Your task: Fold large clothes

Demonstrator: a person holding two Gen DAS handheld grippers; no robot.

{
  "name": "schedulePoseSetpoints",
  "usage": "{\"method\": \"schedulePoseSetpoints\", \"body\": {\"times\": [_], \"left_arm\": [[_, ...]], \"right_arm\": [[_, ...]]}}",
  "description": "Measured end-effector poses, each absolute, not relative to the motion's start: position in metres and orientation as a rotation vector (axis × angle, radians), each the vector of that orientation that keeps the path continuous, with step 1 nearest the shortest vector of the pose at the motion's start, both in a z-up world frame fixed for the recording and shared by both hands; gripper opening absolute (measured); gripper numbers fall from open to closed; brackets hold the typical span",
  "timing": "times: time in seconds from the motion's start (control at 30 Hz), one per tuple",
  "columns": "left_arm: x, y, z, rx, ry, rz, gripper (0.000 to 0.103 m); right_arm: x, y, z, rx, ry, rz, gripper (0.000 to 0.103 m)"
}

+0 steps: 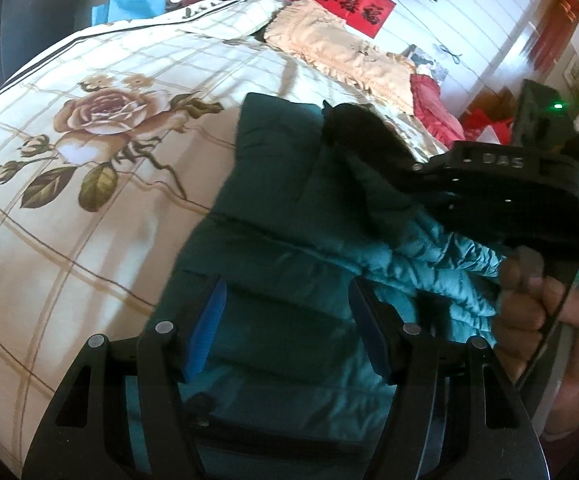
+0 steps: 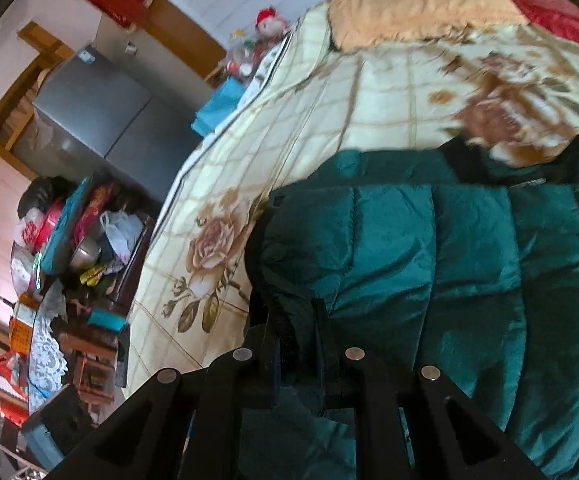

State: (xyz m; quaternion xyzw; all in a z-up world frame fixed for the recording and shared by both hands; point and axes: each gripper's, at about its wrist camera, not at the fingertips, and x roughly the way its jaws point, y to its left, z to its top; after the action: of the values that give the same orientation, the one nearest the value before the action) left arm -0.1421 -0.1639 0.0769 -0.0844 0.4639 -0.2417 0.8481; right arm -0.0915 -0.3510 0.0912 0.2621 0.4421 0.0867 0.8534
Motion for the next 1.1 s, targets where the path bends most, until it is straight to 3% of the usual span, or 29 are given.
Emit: {"method": "schedulePoseSetpoints", "body": {"times": [0.07, 0.1, 0.13, 0.2, 0.6, 0.83, 0.87, 0.9, 1.0, 1.1], "left_arm": [[-0.138, -0.159, 0.073, -0.193, 0.987, -0.5, 0.064], [-0.137, -0.157, 0.073, -0.198, 0.988, -0.496, 0.064], [-0.135, -0.156, 0.072, -0.204, 0.988, -0.492, 0.064], [-0.133, -0.154, 0.07, -0.212, 0.991, -0.49, 0.064], [-0.097, -0.197, 0.08, -0.243, 0.996, -0.515, 0.064], [-0.071, -0.246, 0.071, -0.182, 1.015, -0.518, 0.063], [-0.07, -0.25, 0.072, -0.161, 1.0, -0.521, 0.049], [-0.07, -0.255, 0.074, -0.128, 0.979, -0.522, 0.023], [-0.069, -0.253, 0.086, -0.104, 0.935, -0.538, 0.017], [-0.067, -0.241, 0.098, -0.096, 0.889, -0.513, 0.016]], "right_arm": [[-0.083, -0.351, 0.08, 0.563, 0.958, 0.172, 0.016], [-0.079, -0.352, 0.074, 0.571, 0.967, 0.162, 0.025], [-0.079, -0.354, 0.072, 0.578, 0.962, 0.162, 0.047], [-0.082, -0.356, 0.073, 0.609, 0.926, 0.194, 0.072], [-0.176, -0.406, 0.153, 0.436, 0.783, 0.107, 0.076], [-0.234, -0.468, 0.153, 0.358, 0.795, -0.115, 0.076], [-0.24, -0.478, 0.151, 0.367, 0.795, -0.141, 0.076], [-0.246, -0.486, 0.15, 0.373, 0.795, -0.159, 0.076], [-0.255, -0.499, 0.149, 0.333, 0.791, -0.22, 0.074], [-0.258, -0.5, 0.146, 0.292, 0.781, -0.247, 0.065]]}}
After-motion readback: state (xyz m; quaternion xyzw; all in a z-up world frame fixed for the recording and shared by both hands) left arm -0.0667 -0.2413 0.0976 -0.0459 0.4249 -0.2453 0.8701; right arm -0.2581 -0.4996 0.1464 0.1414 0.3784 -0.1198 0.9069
